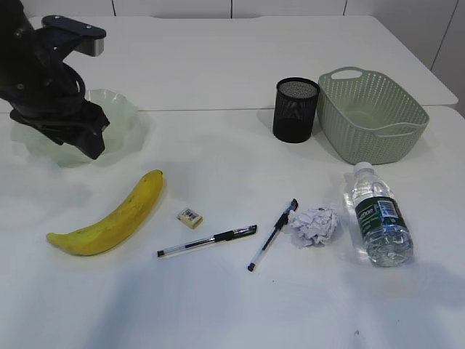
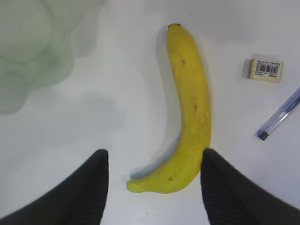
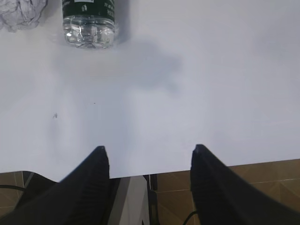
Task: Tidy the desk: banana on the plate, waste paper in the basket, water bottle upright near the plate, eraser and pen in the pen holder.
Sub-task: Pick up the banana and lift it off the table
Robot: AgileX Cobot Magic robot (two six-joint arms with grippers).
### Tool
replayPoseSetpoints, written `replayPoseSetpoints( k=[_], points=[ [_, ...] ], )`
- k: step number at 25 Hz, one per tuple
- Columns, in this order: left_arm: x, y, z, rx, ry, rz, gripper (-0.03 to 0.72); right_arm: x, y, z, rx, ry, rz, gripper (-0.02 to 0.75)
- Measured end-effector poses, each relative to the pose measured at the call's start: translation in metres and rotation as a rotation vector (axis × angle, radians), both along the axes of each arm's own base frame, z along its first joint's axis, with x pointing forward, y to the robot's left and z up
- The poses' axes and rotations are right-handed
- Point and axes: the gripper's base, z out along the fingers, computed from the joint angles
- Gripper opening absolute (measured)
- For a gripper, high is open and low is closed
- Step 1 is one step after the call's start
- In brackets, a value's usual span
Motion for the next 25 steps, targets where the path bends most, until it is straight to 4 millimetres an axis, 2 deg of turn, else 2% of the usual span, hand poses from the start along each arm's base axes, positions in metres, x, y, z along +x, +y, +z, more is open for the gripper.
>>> replayPoseSetpoints(
  k=[3, 6, 8, 11, 16, 25],
  points=[
    [0.008, 0.012, -0.009, -0.116, 0.065, 0.041, 0.436, 0.0, 0.0, 0.0, 0.0, 0.0, 0.0, 0.421],
    [0.012, 0.012, -0.012, -0.274, 0.115, 0.015, 0.437, 0.0, 0.0, 0.0, 0.0, 0.0, 0.0, 0.421],
    [0.013, 0.009, -0.019, -0.317, 0.148, -0.022, 0.437, 0.0, 0.0, 0.0, 0.0, 0.0, 0.0, 0.421],
    [0.017, 0.007, -0.034, -0.319, 0.199, -0.05, 0.441, 0.0, 0.0, 0.0, 0.0, 0.0, 0.0, 0.421],
    [0.022, 0.006, -0.056, -0.285, 0.25, -0.081, 0.495, 0.0, 0.0, 0.0, 0.0, 0.0, 0.0, 0.421],
    [0.025, 0.007, -0.074, -0.252, 0.29, -0.087, 0.51, 0.0, 0.0, 0.0, 0.0, 0.002, 0.0, 0.421]
  ],
)
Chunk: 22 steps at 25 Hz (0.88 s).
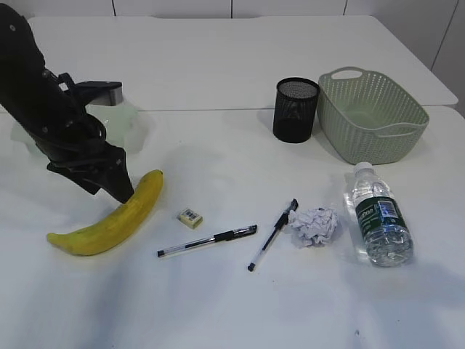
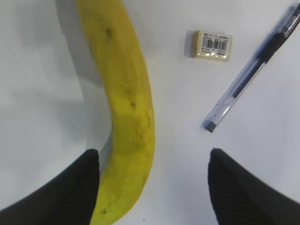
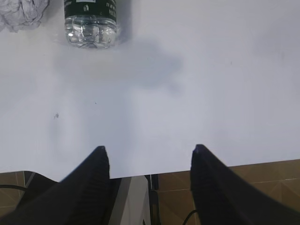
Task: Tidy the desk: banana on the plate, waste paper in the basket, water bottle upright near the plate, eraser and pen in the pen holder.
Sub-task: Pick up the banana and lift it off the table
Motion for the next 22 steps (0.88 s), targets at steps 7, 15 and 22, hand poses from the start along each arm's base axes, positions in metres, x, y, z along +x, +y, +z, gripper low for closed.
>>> replayPoseSetpoints(
  k=[7, 15, 22],
  points=[
    [-0.001, -0.01, -0.021, 0.042, 0.042, -0.047, 0.511, 0.006, 0.0, -0.005, 0.0, 0.028, 0.0, 0.421],
    [-0.004, -0.02, -0.029, 0.13, 0.018, -0.14, 0.511, 0.007, 0.0, -0.006, 0.0, 0.032, 0.0, 0.421],
    [-0.002, -0.019, -0.05, 0.161, 0.06, -0.148, 0.511, 0.007, 0.0, -0.006, 0.0, 0.032, 0.0, 0.421]
  ],
)
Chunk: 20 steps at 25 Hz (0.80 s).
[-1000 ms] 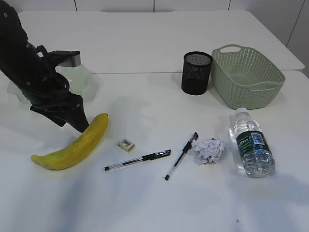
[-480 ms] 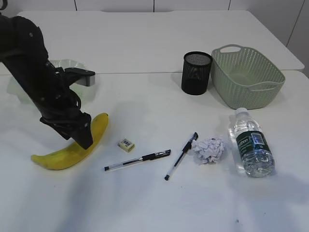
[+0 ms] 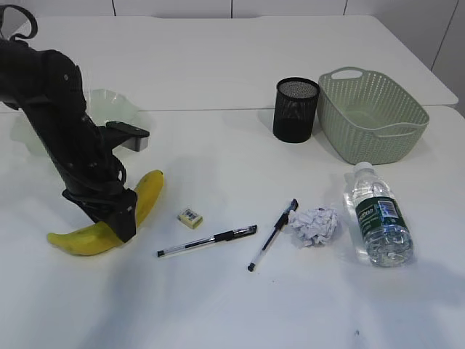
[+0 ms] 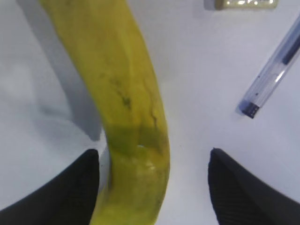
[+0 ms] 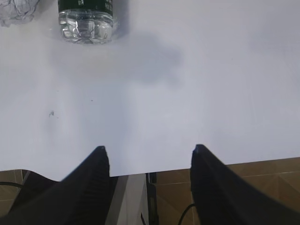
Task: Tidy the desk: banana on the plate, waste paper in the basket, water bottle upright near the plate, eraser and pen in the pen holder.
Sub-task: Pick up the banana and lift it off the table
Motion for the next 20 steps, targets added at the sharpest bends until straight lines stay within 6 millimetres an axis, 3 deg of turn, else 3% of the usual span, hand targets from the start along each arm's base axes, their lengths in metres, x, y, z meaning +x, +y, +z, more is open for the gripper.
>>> replayPoseSetpoints(
  k=[8, 20],
  points=[
    [0.0021, 0.0, -0.0088, 0.009, 0.002, 0.0, 0.501, 0.0, -0.0006, 0.0, -0.007, 0.0, 0.0, 0.421],
    [0.0046, 0.0048, -0.0094, 0.062, -0.032, -0.041, 0.337, 0.0, -0.0019, 0.0, -0.022, 0.0, 0.001, 0.421]
  ],
)
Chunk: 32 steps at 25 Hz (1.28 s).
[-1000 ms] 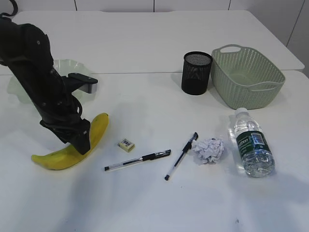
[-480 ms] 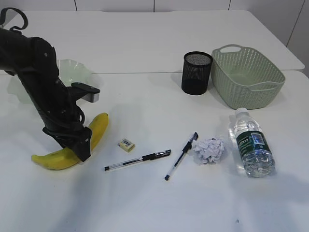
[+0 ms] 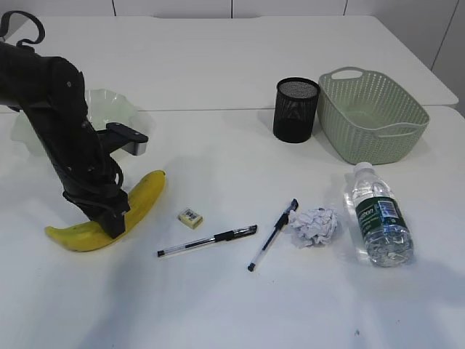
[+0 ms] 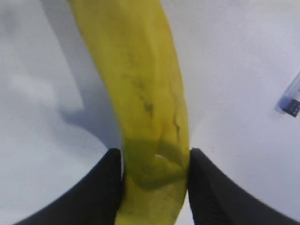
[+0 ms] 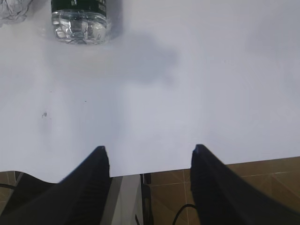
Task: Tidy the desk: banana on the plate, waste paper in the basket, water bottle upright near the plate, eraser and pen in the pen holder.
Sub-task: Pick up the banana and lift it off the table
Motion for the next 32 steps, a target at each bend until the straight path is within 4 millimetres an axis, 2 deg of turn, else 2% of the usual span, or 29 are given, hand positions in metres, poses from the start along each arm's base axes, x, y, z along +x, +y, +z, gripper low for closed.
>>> replayPoseSetpoints(
  k=[3, 8, 9, 13, 17, 21, 32],
  points=[
    [0.0, 0.0, 0.0, 0.001, 0.0, -0.001, 0.29, 0.0, 0.0, 0.0, 0.0, 0.0, 0.0, 0.421],
    [0.0, 0.0, 0.0, 0.001, 0.0, -0.001, 0.268, 0.0, 0.0, 0.0, 0.0, 0.0, 0.0, 0.421],
    [0.005, 0.015, 0.0, 0.003, -0.002, 0.039, 0.264, 0.0, 0.0, 0.0, 0.0, 0.0, 0.0, 0.421],
    [0.0, 0.0, 0.0, -0.003, 0.003, 0.004, 0.244, 0.0, 0.0, 0.0, -0.002, 0.0, 0.0, 0.421],
    [-0.001, -0.002, 0.003, -0.014, 0.023, 0.009, 0.241, 0.0, -0.001, 0.0, -0.013, 0.0, 0.002, 0.421],
    [0.006, -0.005, 0.013, -0.022, 0.009, 0.004, 0.241, 0.0, -0.002, 0.0, -0.024, 0.0, 0.003, 0.421],
    [0.029, -0.014, 0.059, -0.057, -0.056, -0.013, 0.24, 0.0, -0.002, 0.0, -0.029, 0.001, 0.003, 0.421]
  ],
)
